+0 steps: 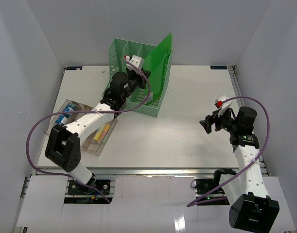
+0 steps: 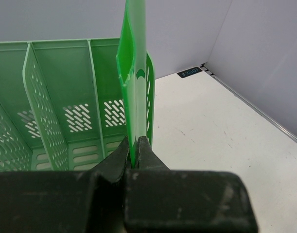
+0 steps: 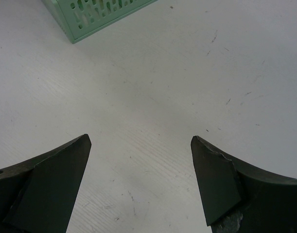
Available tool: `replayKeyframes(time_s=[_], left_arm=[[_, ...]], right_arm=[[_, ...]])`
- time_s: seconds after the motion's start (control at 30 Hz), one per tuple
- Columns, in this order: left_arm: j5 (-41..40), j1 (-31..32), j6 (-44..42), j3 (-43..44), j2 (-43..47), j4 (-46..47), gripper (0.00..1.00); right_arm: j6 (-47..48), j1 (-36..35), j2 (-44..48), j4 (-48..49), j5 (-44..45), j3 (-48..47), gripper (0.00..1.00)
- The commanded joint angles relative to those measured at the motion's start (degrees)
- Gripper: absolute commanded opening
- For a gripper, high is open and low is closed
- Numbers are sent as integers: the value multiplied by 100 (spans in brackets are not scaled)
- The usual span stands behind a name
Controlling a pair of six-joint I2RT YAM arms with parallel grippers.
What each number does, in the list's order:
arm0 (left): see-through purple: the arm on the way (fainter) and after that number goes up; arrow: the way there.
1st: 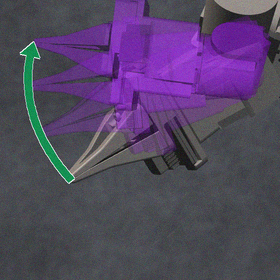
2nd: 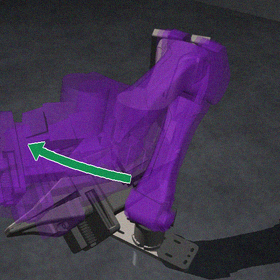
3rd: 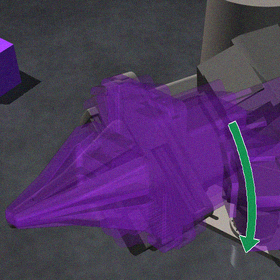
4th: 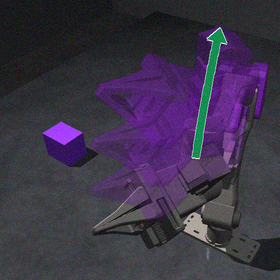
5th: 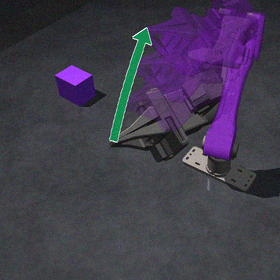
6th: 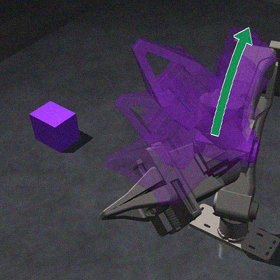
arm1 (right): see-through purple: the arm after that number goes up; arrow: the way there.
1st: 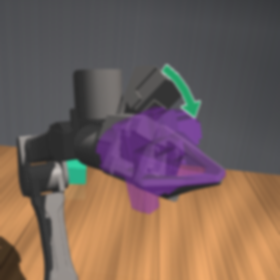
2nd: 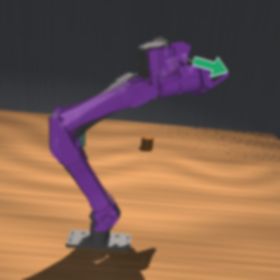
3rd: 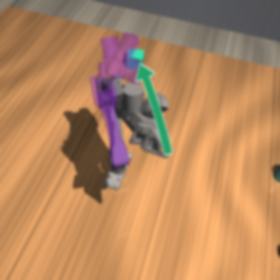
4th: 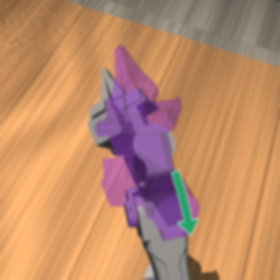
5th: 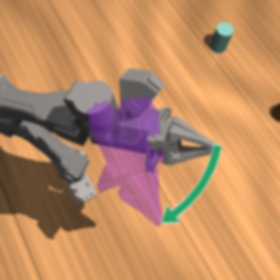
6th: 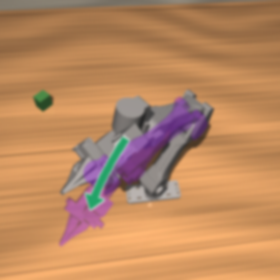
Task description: Organize the desk
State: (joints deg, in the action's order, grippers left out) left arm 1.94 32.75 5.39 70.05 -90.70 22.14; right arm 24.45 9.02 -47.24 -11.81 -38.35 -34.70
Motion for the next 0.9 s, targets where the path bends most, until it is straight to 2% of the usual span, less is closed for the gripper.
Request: replayKeyframes(time_s=[0.0,0.17,0.2,0.27,0.3,0.37,0.43,0.47,0.53,0.87], left_arm=[[46,47,129,-138,210,415,0],[429,47,118,-110,191,52,1],[543,47,102,-47,168,-102,14],[673,47,108,10,158,-292,48],[712,47,122,-5,196,-342,61],[755,47,168,-74,312,-385,80],[761,47,187,-131,461,-422,93],[758,47,188,-150,545,-453,97],[728,47,170,-158,729,-547,98],[450,38,-16,-249,1892,-1252,98]], right_arm=[[43,39,31,172,-129,16,90],[42,38,22,179,-138,16,90],[42,33,22,173,-138,16,90],[49,37,29,178,-138,16,90],[54,39,28,177,-135,16,90],[55,39,22,171,-129,16,90],[51,39,16,177,-123,22,90],[52,38,15,178,-120,24,90],[60,30,21,171,-120,24,90],[107,39,-23,157,-135,32,90]])
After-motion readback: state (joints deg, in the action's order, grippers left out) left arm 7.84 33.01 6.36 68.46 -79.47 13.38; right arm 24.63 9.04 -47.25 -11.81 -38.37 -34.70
